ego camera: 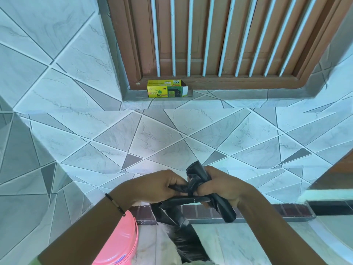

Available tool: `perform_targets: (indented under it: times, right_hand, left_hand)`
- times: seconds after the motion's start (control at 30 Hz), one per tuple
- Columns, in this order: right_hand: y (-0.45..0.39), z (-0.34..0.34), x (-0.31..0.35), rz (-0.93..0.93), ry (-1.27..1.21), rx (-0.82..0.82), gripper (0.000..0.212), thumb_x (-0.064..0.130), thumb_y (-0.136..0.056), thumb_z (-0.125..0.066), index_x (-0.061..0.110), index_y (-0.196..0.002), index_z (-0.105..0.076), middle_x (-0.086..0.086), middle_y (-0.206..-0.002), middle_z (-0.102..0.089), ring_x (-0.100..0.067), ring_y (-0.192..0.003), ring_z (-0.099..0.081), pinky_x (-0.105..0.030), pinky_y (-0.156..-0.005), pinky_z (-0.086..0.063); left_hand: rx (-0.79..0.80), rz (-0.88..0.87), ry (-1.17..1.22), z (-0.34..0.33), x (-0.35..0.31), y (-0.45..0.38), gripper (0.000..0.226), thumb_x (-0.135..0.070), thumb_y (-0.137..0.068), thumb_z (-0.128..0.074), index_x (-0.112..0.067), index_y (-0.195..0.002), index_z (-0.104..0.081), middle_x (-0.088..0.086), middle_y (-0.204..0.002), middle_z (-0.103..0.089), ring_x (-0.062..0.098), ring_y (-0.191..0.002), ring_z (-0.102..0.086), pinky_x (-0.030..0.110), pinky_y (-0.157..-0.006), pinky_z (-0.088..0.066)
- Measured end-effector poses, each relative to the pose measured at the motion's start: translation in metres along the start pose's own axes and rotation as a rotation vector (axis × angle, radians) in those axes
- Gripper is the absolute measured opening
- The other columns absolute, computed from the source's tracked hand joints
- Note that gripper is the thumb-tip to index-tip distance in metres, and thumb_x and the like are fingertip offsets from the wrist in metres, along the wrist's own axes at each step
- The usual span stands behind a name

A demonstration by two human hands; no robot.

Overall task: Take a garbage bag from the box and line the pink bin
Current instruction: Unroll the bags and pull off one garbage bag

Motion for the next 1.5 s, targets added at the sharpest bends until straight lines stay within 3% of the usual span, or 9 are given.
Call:
perform_targets:
  times: [0.17, 0.4, 0.53, 0.73, 0.9, 1.07, 1.23, 1.43, 1.5]
  right_hand:
    - [-0.004, 0.004, 0.006, -0.005, 0.269, -0.019, 0.017, 0.003, -0.067, -0.057, 0.020, -0.064, -0.055, -0.001, -0.054, -0.047, -0.015, -0.046, -0.045, -0.022, -0.049, -0.039]
    - [-0.008, 0.004, 0.014, 0.013, 0.565, -0.104, 0.012, -0.001, -0.071, -0.058, 0.007, -0.078, -0.053, -0.001, -0.061, -0.046, -0.006, -0.046, -0.040, -0.015, -0.044, -0.033]
    - [-0.011, 0.011, 0.014, 0.018, 0.684, -0.192, 0.016, 0.004, -0.069, -0.061, 0.016, -0.075, -0.052, -0.007, -0.071, -0.060, -0.019, -0.062, -0.060, -0.034, -0.058, -0.050]
    - [-0.009, 0.027, -0.003, -0.017, 0.236, -0.136, 0.013, 0.008, -0.072, -0.073, 0.016, -0.077, -0.064, -0.009, -0.076, -0.064, -0.023, -0.071, -0.065, -0.037, -0.072, -0.056]
    - [-0.007, 0.024, -0.006, -0.036, -0.052, -0.020, 0.008, 0.006, -0.082, -0.066, 0.009, -0.090, -0.066, -0.010, -0.082, -0.067, -0.019, -0.069, -0.068, -0.026, -0.060, -0.054]
    - [-0.008, 0.028, -0.007, -0.033, -0.160, -0.069, 0.029, 0.020, -0.072, -0.072, 0.005, -0.097, -0.066, -0.011, -0.079, -0.069, -0.022, -0.066, -0.068, -0.027, -0.055, -0.054]
    - [-0.009, 0.036, -0.015, -0.079, -0.041, -0.170, 0.068, 0.048, -0.060, -0.081, 0.000, -0.105, -0.064, -0.021, -0.096, -0.070, -0.033, -0.086, -0.069, -0.044, -0.085, -0.055]
    - [-0.010, 0.041, -0.014, -0.081, 0.068, -0.285, 0.032, 0.038, -0.068, -0.080, 0.012, -0.083, -0.067, -0.007, -0.079, -0.072, -0.022, -0.074, -0.070, -0.033, -0.076, -0.053]
    - [-0.011, 0.042, -0.014, -0.068, 0.073, -0.316, 0.033, 0.036, -0.068, -0.081, 0.011, -0.086, -0.067, -0.008, -0.082, -0.073, -0.023, -0.076, -0.071, -0.035, -0.078, -0.054]
  left_hand:
    - [-0.061, -0.011, -0.366, 0.006, -0.015, -0.001, 0.029, 0.000, -0.083, -0.049, -0.019, -0.068, -0.063, 0.009, -0.064, -0.057, -0.005, -0.044, -0.047, 0.010, -0.047, -0.033]
    - [-0.163, 0.091, -0.776, 0.007, -0.009, -0.010, 0.011, -0.010, -0.083, -0.047, -0.013, -0.079, -0.058, 0.008, -0.075, -0.051, 0.025, -0.071, -0.047, 0.028, -0.063, -0.035]
    - [-0.265, 0.135, -0.939, 0.011, -0.004, -0.013, 0.014, -0.023, -0.088, -0.052, -0.017, -0.095, -0.063, 0.009, -0.088, -0.059, 0.027, -0.082, -0.058, 0.028, -0.067, -0.038]
    - [-0.240, 0.052, -0.472, 0.028, 0.022, -0.006, 0.019, -0.047, -0.083, -0.060, -0.029, -0.087, -0.065, -0.009, -0.077, -0.067, 0.011, -0.077, -0.062, 0.028, -0.072, -0.048]
    - [-0.082, 0.007, -0.011, 0.020, 0.019, -0.006, 0.019, -0.041, -0.080, -0.066, -0.026, -0.075, -0.057, -0.006, -0.049, -0.054, -0.005, -0.049, -0.052, 0.011, -0.053, -0.038]
    - [-0.125, -0.023, 0.195, 0.020, 0.028, -0.010, 0.034, -0.056, -0.069, -0.066, -0.023, -0.073, -0.058, -0.018, -0.059, -0.061, -0.003, -0.056, -0.051, 0.009, -0.056, -0.038]
    - [-0.245, -0.002, -0.069, 0.023, 0.033, -0.008, 0.023, -0.050, -0.079, -0.063, -0.027, -0.076, -0.063, -0.025, -0.060, -0.061, -0.006, -0.050, -0.050, 0.009, -0.054, -0.034]
    - [-0.366, -0.018, -0.059, 0.025, 0.037, -0.004, 0.036, -0.060, -0.073, -0.063, -0.026, -0.082, -0.067, -0.012, -0.079, -0.070, -0.004, -0.071, -0.062, 0.020, -0.077, -0.048]
    - [-0.427, -0.005, -0.002, 0.028, 0.037, -0.003, 0.041, -0.066, -0.069, -0.060, -0.025, -0.073, -0.063, -0.017, -0.068, -0.065, -0.006, -0.059, -0.056, 0.019, -0.068, -0.045]
Point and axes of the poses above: each hand's wrist, its own y-axis away from the middle knuckle, its own z-axis out of the back of the hand, x = y × z, the point moved 6 cm from there along -y, towards the middle knuckle
